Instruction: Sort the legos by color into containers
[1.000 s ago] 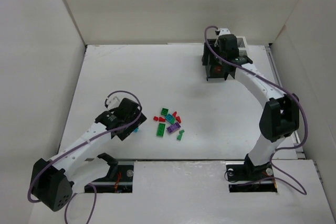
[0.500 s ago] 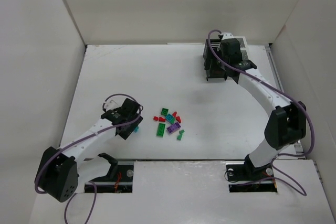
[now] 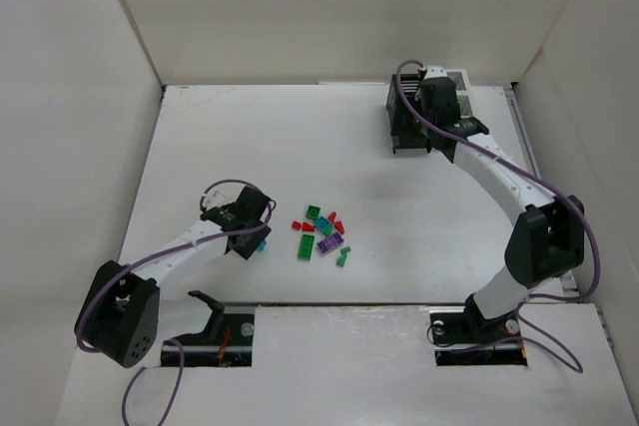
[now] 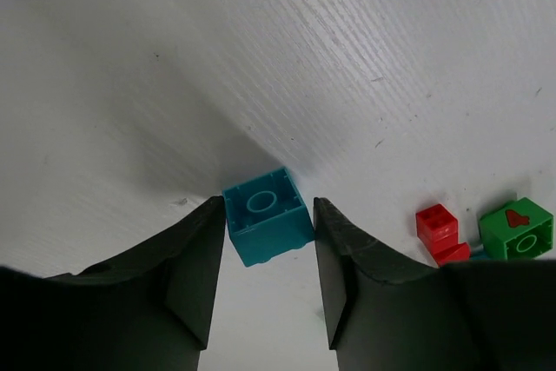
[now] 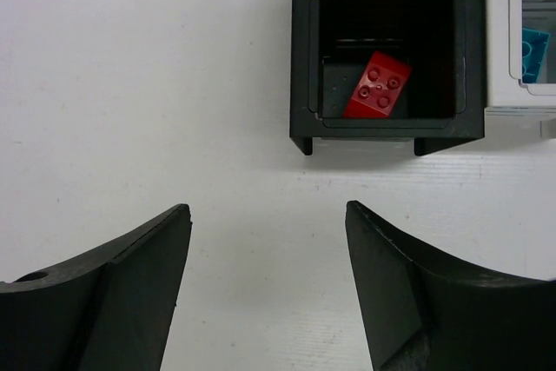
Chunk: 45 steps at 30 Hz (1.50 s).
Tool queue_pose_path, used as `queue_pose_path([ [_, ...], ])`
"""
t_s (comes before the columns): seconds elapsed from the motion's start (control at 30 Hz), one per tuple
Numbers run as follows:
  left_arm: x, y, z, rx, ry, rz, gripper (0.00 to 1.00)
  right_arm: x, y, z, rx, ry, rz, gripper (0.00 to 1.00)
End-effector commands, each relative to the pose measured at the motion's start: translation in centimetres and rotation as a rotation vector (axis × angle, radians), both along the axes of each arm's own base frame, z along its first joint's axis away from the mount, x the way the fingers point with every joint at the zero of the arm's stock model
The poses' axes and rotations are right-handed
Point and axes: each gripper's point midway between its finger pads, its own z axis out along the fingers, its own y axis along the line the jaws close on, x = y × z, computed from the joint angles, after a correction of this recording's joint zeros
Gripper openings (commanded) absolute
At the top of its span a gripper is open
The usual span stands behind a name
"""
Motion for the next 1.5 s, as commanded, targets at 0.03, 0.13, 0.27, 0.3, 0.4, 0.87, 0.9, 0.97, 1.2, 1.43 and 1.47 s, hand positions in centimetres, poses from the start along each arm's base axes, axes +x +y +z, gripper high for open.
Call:
queue_pose_path([
  [0.03, -0.5, 0.1, -0.7, -0.004, 0.017, -0.004, 0.33, -0.4, -0.3, 1.8, 0.005, -0.047, -0.027, 0.77],
  [0.13, -0.5, 0.4, -0.6, 0.007, 0.013, 0.000, 0.29, -0.5, -0.3, 2.2, 0.009, -0.056, -0.028, 0.77],
  [0.27, 1.0, -0.4, 1.4, -0.022, -0.064, -0.028, 0.21, -1.2, 0.2, 1.9, 0.027, -0.044, 0.008, 0.77],
  [0.3, 1.8, -1.1, 2.5, -0.046, -0.101, -0.053, 0.21, -1.6, 1.0, 2.6, 0.050, -0.050, 0.060, 0.77],
  [0.4, 5.0, -3.6, 7.7, -0.104, -0.320, -0.207, 0.18, -3.2, 3.6, 4.3, 0.083, -0.125, 0.231, 0.77],
  [0.87, 9.2, -13.4, 32.3, -0.437, -1.118, -0.664, 0.22, -17.3, 15.6, 12.0, 0.355, -0.521, 1.134, 0.77],
  [0.9, 8.8, -14.3, 33.3, -0.469, -1.131, -0.712, 0.22, -17.1, 16.2, 12.5, 0.352, -0.545, 1.129, 0.77],
  [0.97, 9.2, -15.4, 33.2, -0.503, -1.116, -0.744, 0.22, -17.5, 17.3, 13.1, 0.356, -0.582, 1.146, 0.77],
  [1.2, 8.3, -17.5, 34.7, -0.608, -1.116, -0.856, 0.22, -16.9, 18.8, 14.6, 0.338, -0.657, 1.167, 0.77],
  [1.43, 7.0, -18.4, 35.3, -0.691, -1.098, -0.914, 0.22, -16.0, 18.7, 15.3, 0.295, -0.704, 1.146, 0.77],
  [1.47, 6.8, -18.5, 35.3, -0.697, -1.095, -0.927, 0.22, -16.0, 18.7, 15.3, 0.295, -0.704, 1.146, 0.77],
])
